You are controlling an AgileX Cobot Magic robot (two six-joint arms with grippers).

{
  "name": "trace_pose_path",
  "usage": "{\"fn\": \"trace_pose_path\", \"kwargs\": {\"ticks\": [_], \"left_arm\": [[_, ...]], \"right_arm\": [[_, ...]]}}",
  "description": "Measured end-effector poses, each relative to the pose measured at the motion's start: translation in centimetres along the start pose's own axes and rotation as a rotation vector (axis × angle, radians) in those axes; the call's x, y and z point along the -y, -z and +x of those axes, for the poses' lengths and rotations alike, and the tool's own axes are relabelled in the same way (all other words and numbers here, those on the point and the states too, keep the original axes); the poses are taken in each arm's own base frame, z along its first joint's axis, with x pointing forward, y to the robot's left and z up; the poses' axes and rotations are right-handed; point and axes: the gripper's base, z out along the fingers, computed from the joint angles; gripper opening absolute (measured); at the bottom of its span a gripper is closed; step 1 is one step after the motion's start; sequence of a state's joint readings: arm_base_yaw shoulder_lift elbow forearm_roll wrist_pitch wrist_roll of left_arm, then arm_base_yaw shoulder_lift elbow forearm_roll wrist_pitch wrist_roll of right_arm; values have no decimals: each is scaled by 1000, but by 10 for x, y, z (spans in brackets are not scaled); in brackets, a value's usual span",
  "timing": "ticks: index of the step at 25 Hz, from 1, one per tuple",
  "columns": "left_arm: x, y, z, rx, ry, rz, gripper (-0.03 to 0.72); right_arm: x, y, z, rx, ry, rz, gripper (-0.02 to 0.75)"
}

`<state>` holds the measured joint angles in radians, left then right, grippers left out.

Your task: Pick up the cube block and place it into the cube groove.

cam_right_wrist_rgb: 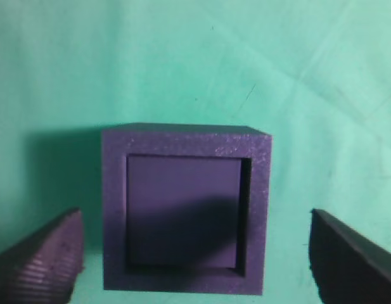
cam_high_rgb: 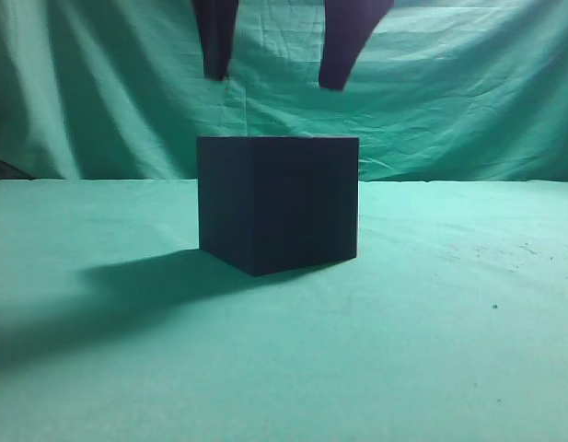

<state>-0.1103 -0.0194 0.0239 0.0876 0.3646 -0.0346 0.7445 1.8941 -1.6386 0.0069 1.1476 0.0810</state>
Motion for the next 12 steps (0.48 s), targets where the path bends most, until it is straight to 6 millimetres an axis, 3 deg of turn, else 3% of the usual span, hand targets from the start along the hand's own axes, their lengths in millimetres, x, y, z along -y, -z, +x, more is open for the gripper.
{"fn": "trace_pose_path", "kwargs": {"ticks": [3,5,10,12], "left_arm": [[0,0,0,0,0,0,0],[0,0,0,0,0,0,0],[0,0,0,0,0,0,0],[0,0,0,0,0,0,0]], "right_arm": [[1,21,-8,20,6,19,629],[3,34,-15,63,14,43,519],[5,63,-12,126,-24,56,97],[5,75,-9,151,-33,53,33]]}}
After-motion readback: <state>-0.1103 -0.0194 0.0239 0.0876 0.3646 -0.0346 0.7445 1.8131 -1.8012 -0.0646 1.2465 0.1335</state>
